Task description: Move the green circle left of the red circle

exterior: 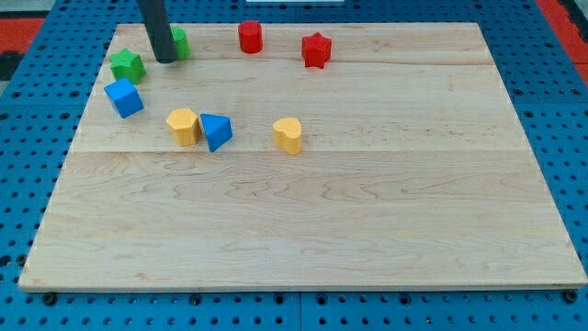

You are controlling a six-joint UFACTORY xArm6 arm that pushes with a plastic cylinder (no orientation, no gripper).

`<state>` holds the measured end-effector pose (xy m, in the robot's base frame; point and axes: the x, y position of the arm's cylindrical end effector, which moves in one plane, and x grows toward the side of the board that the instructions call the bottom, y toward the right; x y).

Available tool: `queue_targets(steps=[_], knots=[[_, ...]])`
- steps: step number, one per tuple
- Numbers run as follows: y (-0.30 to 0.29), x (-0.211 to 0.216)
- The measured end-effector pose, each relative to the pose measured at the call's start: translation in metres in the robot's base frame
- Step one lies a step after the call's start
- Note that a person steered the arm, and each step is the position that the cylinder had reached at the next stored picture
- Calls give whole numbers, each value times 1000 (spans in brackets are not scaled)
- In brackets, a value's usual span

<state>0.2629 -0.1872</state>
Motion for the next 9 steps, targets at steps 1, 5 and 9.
queue_targets(steps=[1,5,9], knots=[[12,-3],[-92,3],[-81,80]])
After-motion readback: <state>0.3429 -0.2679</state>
